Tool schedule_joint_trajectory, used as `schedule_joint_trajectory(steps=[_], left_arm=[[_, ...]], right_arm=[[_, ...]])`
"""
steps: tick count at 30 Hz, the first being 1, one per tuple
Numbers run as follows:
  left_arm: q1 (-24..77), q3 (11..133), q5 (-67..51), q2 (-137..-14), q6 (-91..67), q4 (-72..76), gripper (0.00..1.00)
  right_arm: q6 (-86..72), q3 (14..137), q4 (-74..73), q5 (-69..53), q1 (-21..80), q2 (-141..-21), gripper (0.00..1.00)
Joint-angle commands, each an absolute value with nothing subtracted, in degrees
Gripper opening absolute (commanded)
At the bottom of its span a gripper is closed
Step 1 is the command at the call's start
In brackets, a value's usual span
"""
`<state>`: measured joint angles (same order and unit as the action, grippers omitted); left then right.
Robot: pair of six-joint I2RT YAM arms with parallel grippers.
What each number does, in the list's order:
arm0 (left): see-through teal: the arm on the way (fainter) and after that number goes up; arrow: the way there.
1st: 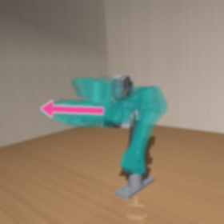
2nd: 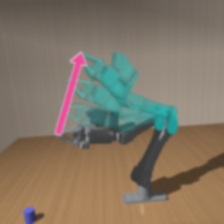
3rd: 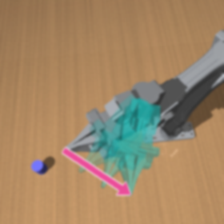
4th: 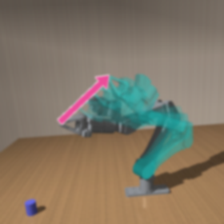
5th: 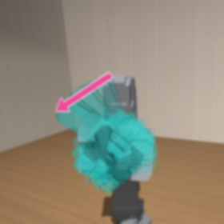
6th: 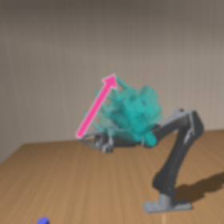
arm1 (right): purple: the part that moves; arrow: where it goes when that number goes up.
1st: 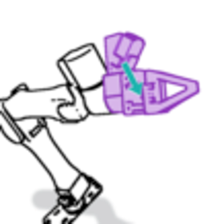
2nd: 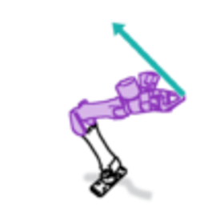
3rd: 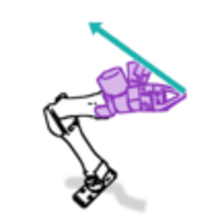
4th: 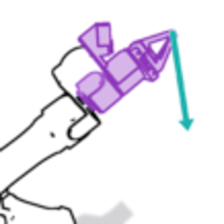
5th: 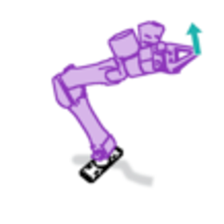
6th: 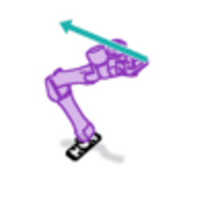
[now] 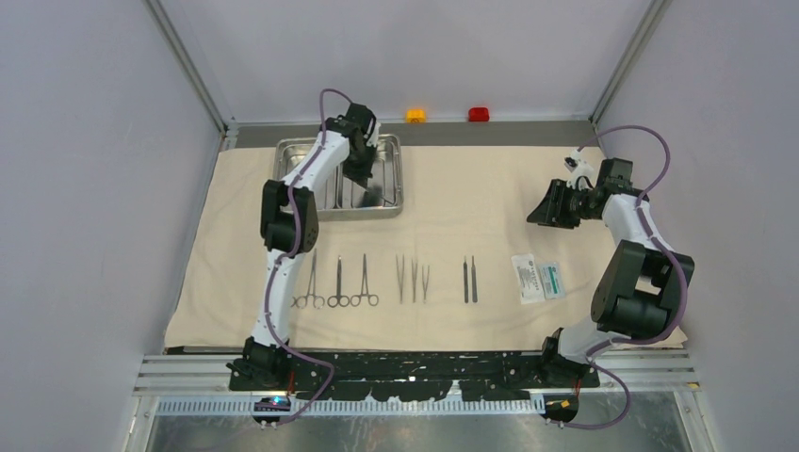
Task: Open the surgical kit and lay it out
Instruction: Adjust the medical item in the container.
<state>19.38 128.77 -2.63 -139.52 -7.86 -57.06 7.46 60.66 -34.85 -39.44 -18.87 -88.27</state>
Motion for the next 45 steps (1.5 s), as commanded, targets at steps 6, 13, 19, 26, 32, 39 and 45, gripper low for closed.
schedule_joint_trajectory(steps=[6, 13, 19, 26, 32, 39, 45], left_arm=[[19.1, 138.1, -2.2, -145.3, -6.9, -55.7, 0.00], [19.1, 133.8, -5.1, -140.6, -5.9, -52.1, 0.07], [19.1, 130.0, -4.6, -134.8, -3.8, -50.6, 0.18], [19.0, 125.9, -6.2, -128.0, -0.4, -51.8, 0.41], [18.9, 123.1, -5.3, -125.9, 8.1, -61.0, 0.52], [18.9, 122.3, -5.9, -128.8, 14.5, -67.3, 0.53], [18.9, 126.4, -6.9, -133.1, 14.8, -68.4, 0.53]], right_arm=[[8.7, 63.3, -34.6, -39.3, -19.1, -88.9, 0.44], [8.9, 63.5, -34.9, -39.2, -19.1, -89.4, 0.45], [9.0, 63.8, -35.1, -39.4, -19.0, -89.8, 0.45], [8.8, 64.0, -35.3, -39.6, -19.1, -90.1, 0.45], [8.4, 63.8, -35.0, -39.7, -19.0, -89.4, 0.45], [8.2, 64.3, -35.3, -40.6, -19.0, -90.7, 0.44], [8.3, 64.2, -35.3, -40.6, -19.1, -90.3, 0.45]])
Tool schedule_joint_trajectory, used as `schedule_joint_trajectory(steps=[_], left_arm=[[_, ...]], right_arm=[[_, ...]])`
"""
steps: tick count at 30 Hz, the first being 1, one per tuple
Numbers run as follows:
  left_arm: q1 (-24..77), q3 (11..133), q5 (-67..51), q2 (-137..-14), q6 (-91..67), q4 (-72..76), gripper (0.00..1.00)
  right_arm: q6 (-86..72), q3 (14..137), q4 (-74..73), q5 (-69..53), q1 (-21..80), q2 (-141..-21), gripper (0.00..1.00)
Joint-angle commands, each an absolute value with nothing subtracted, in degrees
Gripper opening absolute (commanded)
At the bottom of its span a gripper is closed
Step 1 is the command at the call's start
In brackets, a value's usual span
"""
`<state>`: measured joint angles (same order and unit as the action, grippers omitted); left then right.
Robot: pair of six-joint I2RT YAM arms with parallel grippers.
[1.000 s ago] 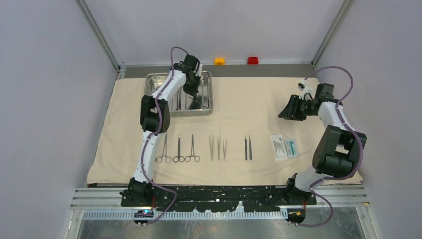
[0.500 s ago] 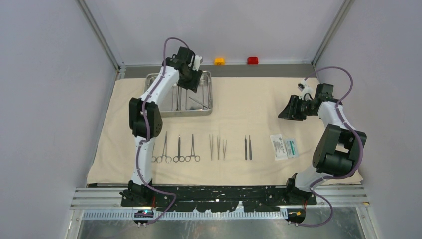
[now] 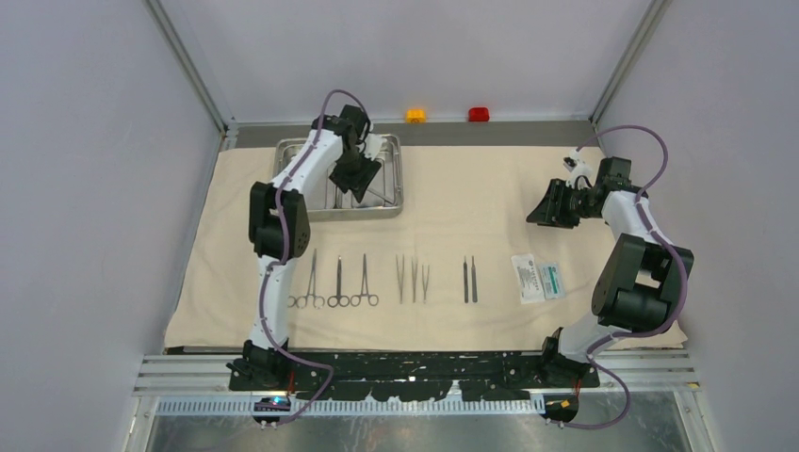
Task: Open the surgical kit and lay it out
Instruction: Adjust the medical item in the container.
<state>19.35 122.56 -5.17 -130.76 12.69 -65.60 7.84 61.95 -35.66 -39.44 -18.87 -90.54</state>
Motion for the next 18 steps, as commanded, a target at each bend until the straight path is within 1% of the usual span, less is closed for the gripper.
schedule_joint_trajectory(steps=[1, 6, 15, 18], left_arm=[[18.9, 127.7, -7.0, -134.1, 14.9, -69.0, 0.53], [18.9, 130.8, -7.3, -137.5, 14.9, -70.5, 0.52], [18.9, 130.8, -7.2, -138.7, 16.9, -72.8, 0.50], [18.9, 131.3, -6.7, -139.2, 17.7, -73.6, 0.45]], right_arm=[[8.3, 64.2, -35.3, -40.6, -19.1, -90.2, 0.45], [8.3, 64.2, -35.3, -40.7, -19.1, -90.2, 0.45], [8.4, 64.2, -35.4, -40.6, -19.0, -90.3, 0.45], [8.5, 64.2, -35.4, -40.6, -19.0, -90.4, 0.44]])
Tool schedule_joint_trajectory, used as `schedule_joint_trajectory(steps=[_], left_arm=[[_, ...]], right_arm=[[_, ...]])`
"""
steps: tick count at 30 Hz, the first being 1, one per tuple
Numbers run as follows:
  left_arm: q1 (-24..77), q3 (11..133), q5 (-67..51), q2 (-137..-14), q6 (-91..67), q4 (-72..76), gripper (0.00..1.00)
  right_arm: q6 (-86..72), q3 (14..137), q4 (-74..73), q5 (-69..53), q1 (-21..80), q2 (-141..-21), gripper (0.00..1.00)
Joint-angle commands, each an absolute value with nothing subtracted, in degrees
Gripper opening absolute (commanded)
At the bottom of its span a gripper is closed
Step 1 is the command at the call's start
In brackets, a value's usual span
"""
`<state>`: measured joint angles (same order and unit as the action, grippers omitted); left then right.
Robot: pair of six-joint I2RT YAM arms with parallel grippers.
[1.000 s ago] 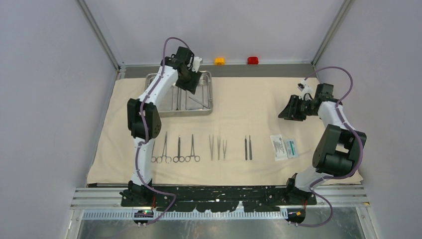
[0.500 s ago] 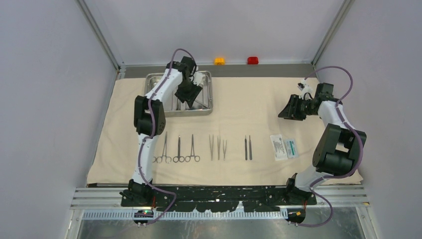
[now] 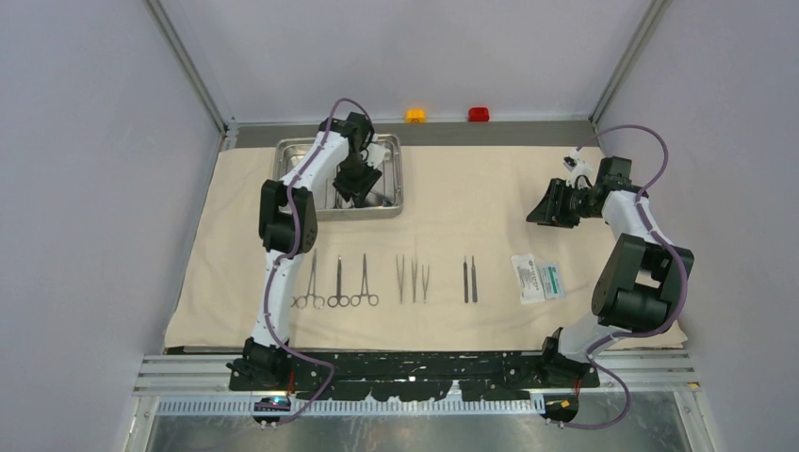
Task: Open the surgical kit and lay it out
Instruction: Adjust the medical item in the container.
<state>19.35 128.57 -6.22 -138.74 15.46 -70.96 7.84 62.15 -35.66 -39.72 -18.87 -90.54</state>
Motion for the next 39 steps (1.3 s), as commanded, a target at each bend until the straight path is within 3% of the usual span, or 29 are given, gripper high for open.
schedule_joint_trajectory(steps=[1, 14, 24, 39], left_arm=[[18.9, 131.6, -6.6, -139.6, 17.8, -74.0, 0.44], [18.9, 133.8, -2.8, -144.7, 17.9, -76.0, 0.38], [18.9, 129.8, -2.6, -141.1, 13.8, -65.5, 0.26], [18.2, 129.3, -4.5, -139.2, 6.4, -53.7, 0.23]], right_arm=[[8.5, 64.2, -35.4, -40.5, -19.0, -90.4, 0.45], [8.6, 64.2, -35.4, -40.1, -19.0, -90.4, 0.45], [8.6, 64.2, -35.4, -40.1, -19.0, -90.8, 0.45], [8.8, 64.3, -35.6, -40.0, -19.1, -91.2, 0.45]])
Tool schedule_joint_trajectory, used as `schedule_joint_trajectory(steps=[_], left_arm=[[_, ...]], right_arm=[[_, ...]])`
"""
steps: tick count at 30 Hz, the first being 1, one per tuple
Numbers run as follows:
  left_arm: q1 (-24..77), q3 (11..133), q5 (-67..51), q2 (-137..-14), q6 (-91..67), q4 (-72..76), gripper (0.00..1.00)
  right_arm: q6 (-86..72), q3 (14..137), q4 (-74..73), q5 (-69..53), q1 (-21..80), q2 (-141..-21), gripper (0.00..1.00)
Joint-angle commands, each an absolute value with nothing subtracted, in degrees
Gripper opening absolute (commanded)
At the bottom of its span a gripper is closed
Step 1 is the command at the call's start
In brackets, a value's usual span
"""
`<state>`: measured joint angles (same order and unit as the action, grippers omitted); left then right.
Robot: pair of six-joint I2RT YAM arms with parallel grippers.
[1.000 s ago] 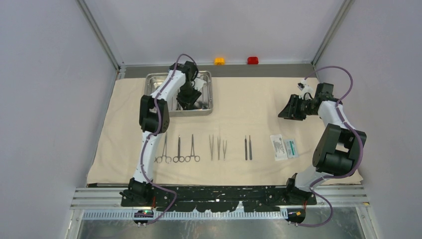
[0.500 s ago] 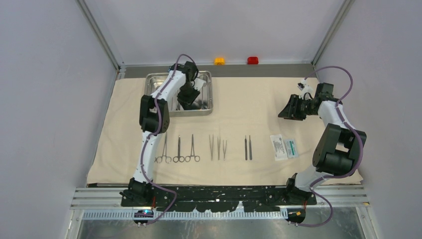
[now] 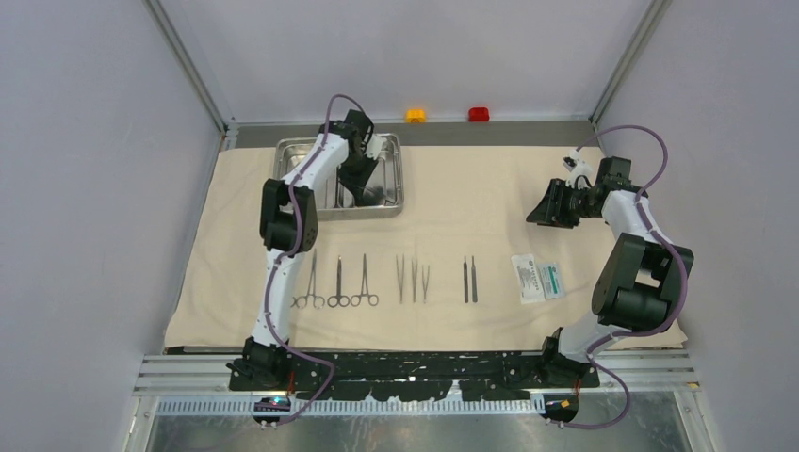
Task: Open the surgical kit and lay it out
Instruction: Adjust the medical item in the container.
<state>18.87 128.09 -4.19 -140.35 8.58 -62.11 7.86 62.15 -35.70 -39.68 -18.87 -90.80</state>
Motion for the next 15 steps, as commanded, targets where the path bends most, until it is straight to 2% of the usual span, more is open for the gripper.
schedule_joint_trajectory(steps=[1, 15], left_arm=[[18.2, 129.9, -4.3, -139.7, 6.1, -53.8, 0.23], [18.0, 133.7, -3.0, -142.3, 3.5, -50.2, 0.23]], right_arm=[[8.8, 64.3, -35.7, -39.9, -19.1, -91.2, 0.45], [8.9, 64.5, -35.8, -39.7, -19.0, -91.8, 0.45]])
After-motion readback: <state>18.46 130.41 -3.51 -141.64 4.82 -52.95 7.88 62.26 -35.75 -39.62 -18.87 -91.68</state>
